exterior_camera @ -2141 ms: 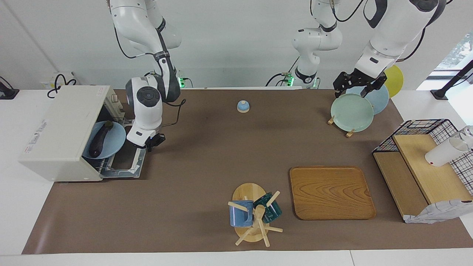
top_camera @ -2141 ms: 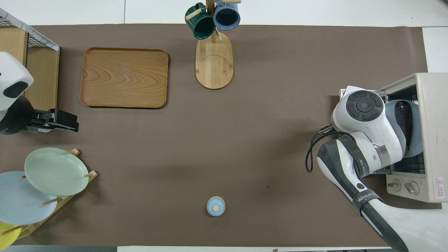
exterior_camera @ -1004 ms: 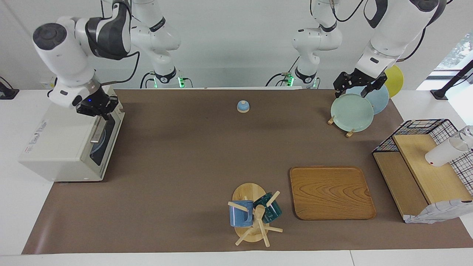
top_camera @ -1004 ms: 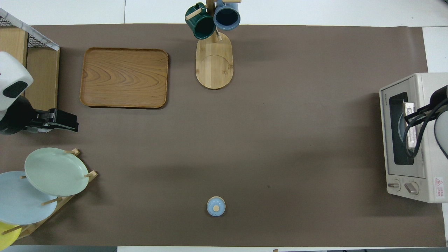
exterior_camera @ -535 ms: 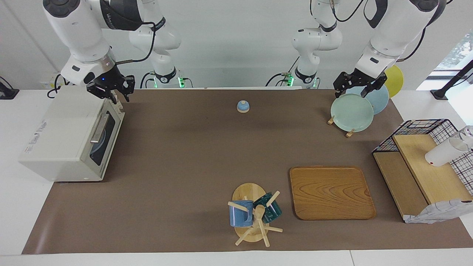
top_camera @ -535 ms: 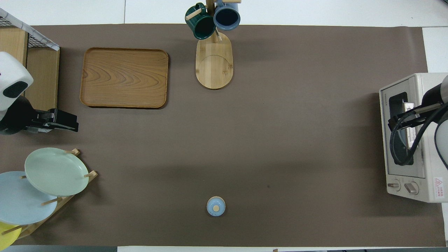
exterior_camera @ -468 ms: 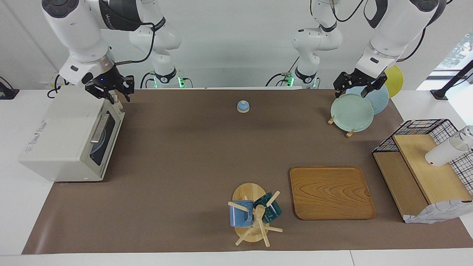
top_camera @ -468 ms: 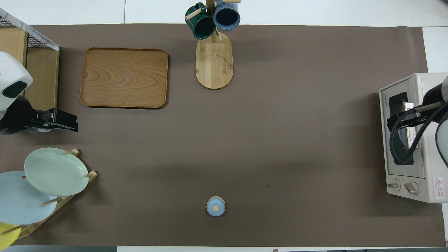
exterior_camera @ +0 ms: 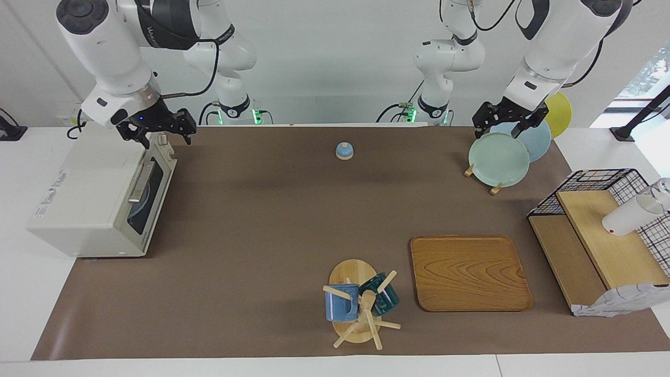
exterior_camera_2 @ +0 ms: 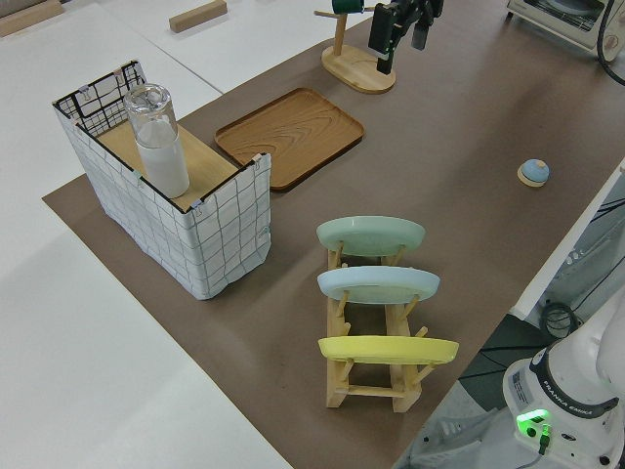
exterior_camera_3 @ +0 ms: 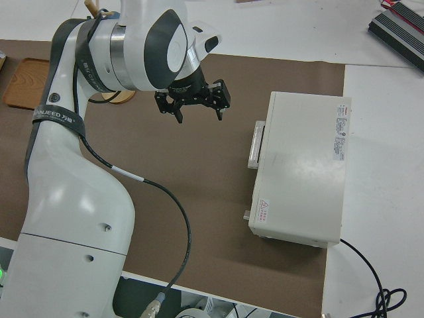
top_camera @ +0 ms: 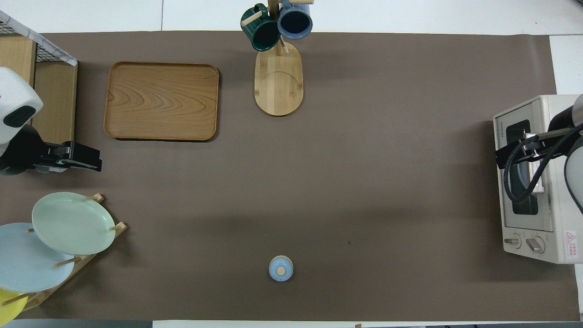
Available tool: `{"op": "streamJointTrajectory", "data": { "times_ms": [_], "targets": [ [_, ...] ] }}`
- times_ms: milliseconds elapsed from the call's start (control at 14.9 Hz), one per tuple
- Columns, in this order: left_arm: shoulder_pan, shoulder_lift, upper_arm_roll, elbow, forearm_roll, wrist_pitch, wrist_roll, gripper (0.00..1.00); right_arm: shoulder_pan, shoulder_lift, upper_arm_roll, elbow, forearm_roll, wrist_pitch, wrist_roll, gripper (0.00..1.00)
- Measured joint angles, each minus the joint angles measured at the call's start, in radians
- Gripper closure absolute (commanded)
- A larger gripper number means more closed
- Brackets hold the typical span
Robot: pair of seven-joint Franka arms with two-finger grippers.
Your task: Put eggplant into oven
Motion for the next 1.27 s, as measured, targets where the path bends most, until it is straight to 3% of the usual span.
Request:
{"op": "streamJointTrajectory", "data": {
  "times_ms": [602, 1271],
  "targets": [
    [0.0, 0.0, 0.0, 0.0, 0.0, 0.0, 0.0, 0.0, 0.056, -0.001, -0.081, 0.01, 0.001, -0.001, 0.0, 0.0],
    [0.0, 0.0, 0.0, 0.0, 0.0, 0.0, 0.0, 0.0, 0.06, -0.006, -0.087, 0.011, 0.001, 0.021, 0.063, 0.0]
  ]
}}
